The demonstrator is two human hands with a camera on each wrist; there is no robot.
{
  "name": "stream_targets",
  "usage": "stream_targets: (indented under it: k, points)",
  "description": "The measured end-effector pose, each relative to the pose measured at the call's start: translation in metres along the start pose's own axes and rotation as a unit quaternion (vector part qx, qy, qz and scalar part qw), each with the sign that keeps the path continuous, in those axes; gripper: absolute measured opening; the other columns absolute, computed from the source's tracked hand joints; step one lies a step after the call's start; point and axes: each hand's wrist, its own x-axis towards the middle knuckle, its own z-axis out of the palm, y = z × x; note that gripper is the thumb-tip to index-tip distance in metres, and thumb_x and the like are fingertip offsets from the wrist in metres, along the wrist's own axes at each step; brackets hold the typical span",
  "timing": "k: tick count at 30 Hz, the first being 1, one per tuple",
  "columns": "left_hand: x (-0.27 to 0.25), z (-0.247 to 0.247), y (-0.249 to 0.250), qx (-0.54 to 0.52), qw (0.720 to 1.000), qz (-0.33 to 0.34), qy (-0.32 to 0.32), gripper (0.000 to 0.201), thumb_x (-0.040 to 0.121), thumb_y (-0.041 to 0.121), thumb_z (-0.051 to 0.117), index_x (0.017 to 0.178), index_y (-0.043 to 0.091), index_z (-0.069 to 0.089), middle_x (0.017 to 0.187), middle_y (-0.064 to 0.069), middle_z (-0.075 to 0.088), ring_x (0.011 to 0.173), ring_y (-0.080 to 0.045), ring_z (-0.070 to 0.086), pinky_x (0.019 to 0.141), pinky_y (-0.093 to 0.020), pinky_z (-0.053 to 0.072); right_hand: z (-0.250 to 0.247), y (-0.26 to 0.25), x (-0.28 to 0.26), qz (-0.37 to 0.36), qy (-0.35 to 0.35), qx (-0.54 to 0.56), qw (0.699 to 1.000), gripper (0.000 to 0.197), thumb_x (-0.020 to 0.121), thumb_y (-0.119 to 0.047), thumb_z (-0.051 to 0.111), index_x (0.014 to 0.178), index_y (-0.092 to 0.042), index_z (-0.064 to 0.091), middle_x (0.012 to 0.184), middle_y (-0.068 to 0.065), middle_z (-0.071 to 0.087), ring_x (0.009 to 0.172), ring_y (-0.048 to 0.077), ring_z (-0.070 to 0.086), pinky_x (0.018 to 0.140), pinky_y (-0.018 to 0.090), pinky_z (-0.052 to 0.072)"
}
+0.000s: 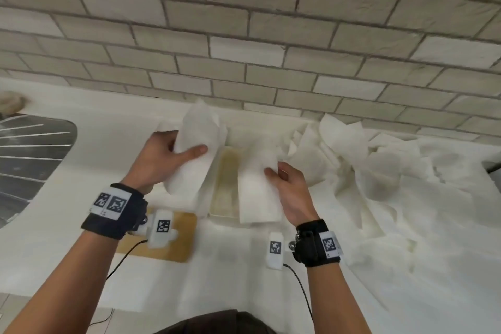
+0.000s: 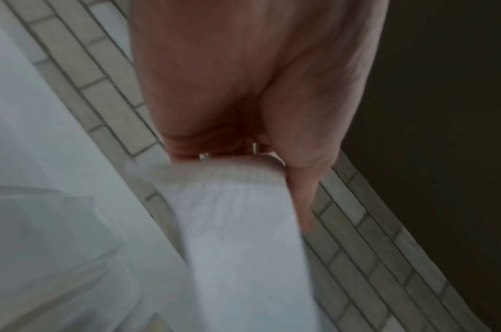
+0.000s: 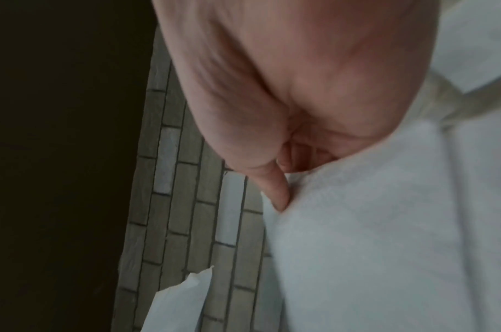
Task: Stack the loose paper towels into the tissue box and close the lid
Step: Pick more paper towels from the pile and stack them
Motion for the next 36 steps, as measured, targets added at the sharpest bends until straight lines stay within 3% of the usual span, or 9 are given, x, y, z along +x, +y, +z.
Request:
stream_targets:
  k: [2, 7, 12, 16, 21, 25, 27, 30, 36]
  points:
    - [-0.005, -0.021, -0.013, -0.05, 0.998, -0.013, 0.043, 0.032, 0.085, 0.041, 0.087, 0.099, 0.014, 0.08, 0.095, -0.002, 0.083, 0.092, -0.028, 0.08, 0.081, -0.049, 0.064, 0.026, 0.0, 0.008, -0.018, 0.023, -0.021, 0.999, 0.011, 0.102, -0.012, 0.07, 0.112, -0.016, 0.07, 0.114, 0.017, 0.075, 0.1, 0.025, 0.069, 0.081, 0.031, 0.056]
    - [-0.022, -0.051, -0.04, -0.167, 0.983, -0.037, 0.069, 0.037, 0.084, 0.027, 0.087, 0.115, 0.009, 0.078, 0.11, -0.006, 0.082, 0.103, -0.029, 0.079, 0.094, -0.05, 0.062, 0.077, 0.012, 0.032, -0.012, 0.066, -0.098, 0.993, 0.047, 0.095, -0.012, 0.061, 0.137, -0.032, 0.051, 0.117, 0.006, 0.075, 0.109, 0.026, 0.072, 0.099, 0.043, 0.06]
    - [-0.034, -0.05, -0.059, -0.22, 0.972, -0.053, 0.066, 0.04, 0.085, 0.022, 0.086, 0.121, 0.009, 0.076, 0.115, -0.01, 0.081, 0.109, -0.031, 0.077, 0.099, -0.052, 0.059, 0.101, 0.039, 0.04, 0.015, 0.046, -0.379, 0.924, 0.086, 0.089, 0.014, 0.041, 0.157, -0.034, 0.018, 0.099, 0.015, 0.066, 0.076, 0.029, 0.065, 0.061, 0.031, 0.048]
    - [-0.036, -0.036, -0.061, -0.227, 0.971, -0.062, 0.034, 0.042, 0.088, 0.02, 0.083, 0.128, 0.012, 0.072, 0.118, -0.008, 0.08, 0.112, -0.028, 0.077, 0.102, -0.055, 0.059, 0.11, 0.059, 0.05, 0.051, 0.035, -0.501, 0.863, 0.052, 0.102, 0.006, 0.042, 0.151, -0.01, 0.04, 0.134, 0.021, 0.055, 0.113, 0.037, 0.064, 0.09, 0.038, 0.052]
    - [-0.032, -0.015, -0.052, -0.212, 0.976, -0.038, -0.023, 0.057, 0.089, 0.015, 0.084, 0.141, 0.027, 0.062, 0.127, -0.003, 0.077, 0.117, -0.025, 0.074, 0.098, -0.051, 0.062, 0.11, 0.058, 0.044, 0.04, 0.024, -0.537, 0.842, 0.042, 0.101, 0.01, 0.04, 0.139, -0.003, 0.05, 0.136, 0.019, 0.051, 0.108, 0.034, 0.063, 0.09, 0.035, 0.049]
    - [-0.026, 0.004, -0.043, -0.224, 0.973, -0.026, -0.056, 0.061, 0.09, 0.015, 0.083, 0.142, 0.033, 0.057, 0.13, 0.0, 0.075, 0.119, -0.023, 0.074, 0.098, -0.051, 0.062, 0.101, 0.027, 0.018, -0.08, 0.075, -0.484, 0.868, 0.04, 0.103, 0.0, 0.051, 0.141, -0.014, 0.055, 0.138, 0.016, 0.059, 0.115, 0.032, 0.067, 0.094, 0.033, 0.052]
    - [-0.021, 0.016, -0.037, -0.233, 0.97, -0.017, -0.067, 0.062, 0.092, 0.011, 0.082, 0.143, 0.035, 0.056, 0.131, 0.001, 0.075, 0.121, -0.022, 0.073, 0.1, -0.049, 0.061, 0.096, 0.007, -0.007, -0.16, 0.118, -0.334, 0.921, 0.024, 0.11, -0.02, 0.055, 0.134, -0.025, 0.055, 0.128, 0.001, 0.069, 0.113, 0.019, 0.069, 0.09, 0.024, 0.05]
    - [-0.008, 0.042, -0.032, -0.217, 0.974, 0.005, -0.07, 0.064, 0.092, 0.011, 0.084, 0.144, 0.031, 0.054, 0.132, 0.003, 0.073, 0.124, -0.018, 0.07, 0.104, -0.045, 0.058, 0.093, -0.019, -0.042, -0.143, 0.056, -0.083, 0.985, 0.027, 0.11, -0.036, 0.06, 0.134, -0.036, 0.048, 0.12, -0.019, 0.07, 0.113, 0.008, 0.07, 0.092, 0.022, 0.056]
    - [0.026, 0.083, -0.052, -0.08, 0.997, 0.005, -0.003, 0.073, 0.092, 0.016, 0.082, 0.153, 0.03, 0.044, 0.121, 0.002, 0.073, 0.109, -0.016, 0.072, 0.1, -0.041, 0.059, 0.076, 0.027, -0.021, -0.171, 0.103, -0.296, 0.934, 0.041, 0.1, -0.003, 0.066, 0.13, -0.03, 0.067, 0.108, -0.004, 0.073, 0.091, 0.006, 0.064, 0.087, 0.024, 0.055]
